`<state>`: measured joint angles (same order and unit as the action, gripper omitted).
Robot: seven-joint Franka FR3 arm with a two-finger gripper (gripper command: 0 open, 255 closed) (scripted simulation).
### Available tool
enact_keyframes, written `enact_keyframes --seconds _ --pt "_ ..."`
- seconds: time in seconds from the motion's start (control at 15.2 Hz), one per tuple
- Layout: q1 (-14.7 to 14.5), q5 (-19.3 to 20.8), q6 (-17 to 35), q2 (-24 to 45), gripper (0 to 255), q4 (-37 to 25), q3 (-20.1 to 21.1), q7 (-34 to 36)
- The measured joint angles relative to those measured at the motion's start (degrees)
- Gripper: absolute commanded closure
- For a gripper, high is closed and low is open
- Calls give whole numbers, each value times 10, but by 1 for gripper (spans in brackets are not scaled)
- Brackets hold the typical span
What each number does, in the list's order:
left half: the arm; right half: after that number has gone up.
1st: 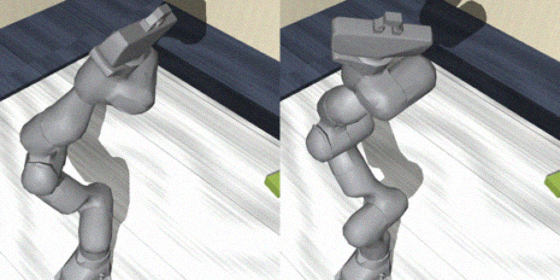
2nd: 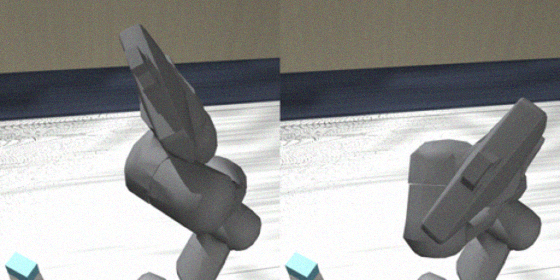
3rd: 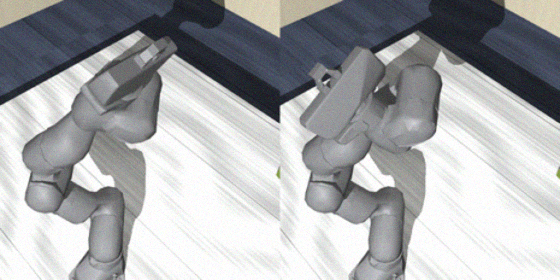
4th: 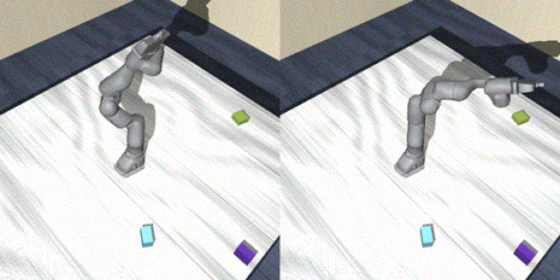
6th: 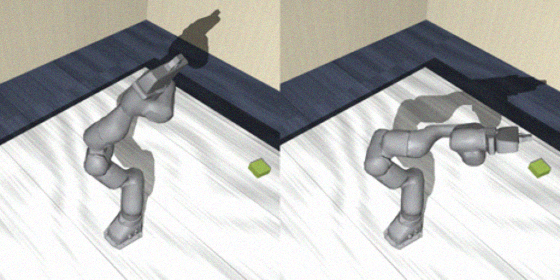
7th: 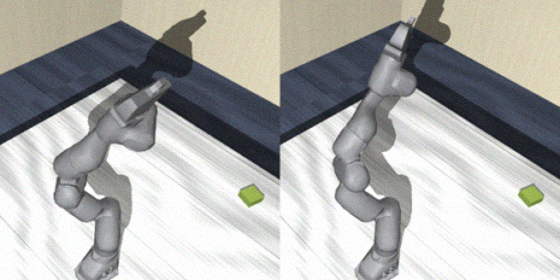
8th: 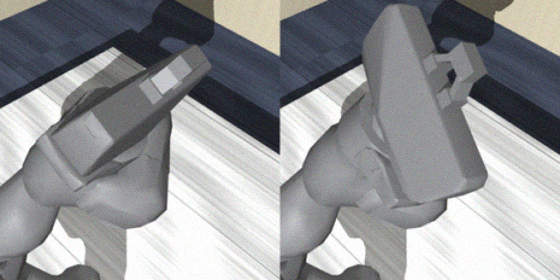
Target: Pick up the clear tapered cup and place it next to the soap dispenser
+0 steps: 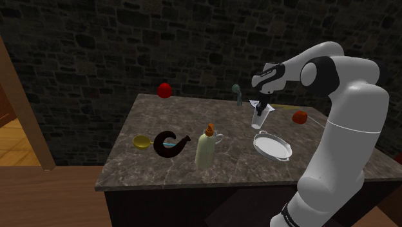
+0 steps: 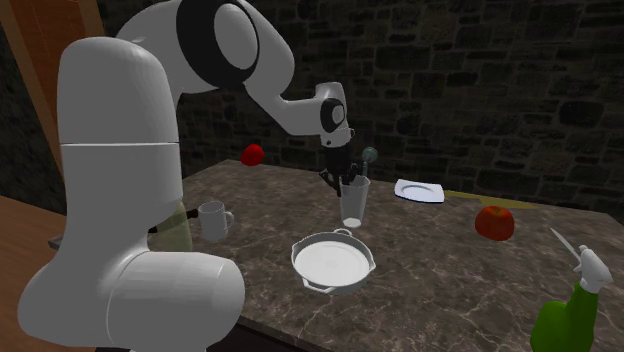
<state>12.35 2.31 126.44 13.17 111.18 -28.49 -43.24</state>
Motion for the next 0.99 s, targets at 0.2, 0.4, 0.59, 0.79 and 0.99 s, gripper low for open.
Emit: enact_keyframes --seconds 0.2,0.4,0.59,0.79,0.99 --pt "-2 4 -16 -9 255 -9 -1 1" --pt "-3 8 -38 -16 255 -24 -2 2" --pt "-5 12 -61 -26 255 -38 -3 3" --pt "-5 15 -81 -34 255 -50 -4 2" --pt "-6 18 -102 -40 255 -67 -4 2"
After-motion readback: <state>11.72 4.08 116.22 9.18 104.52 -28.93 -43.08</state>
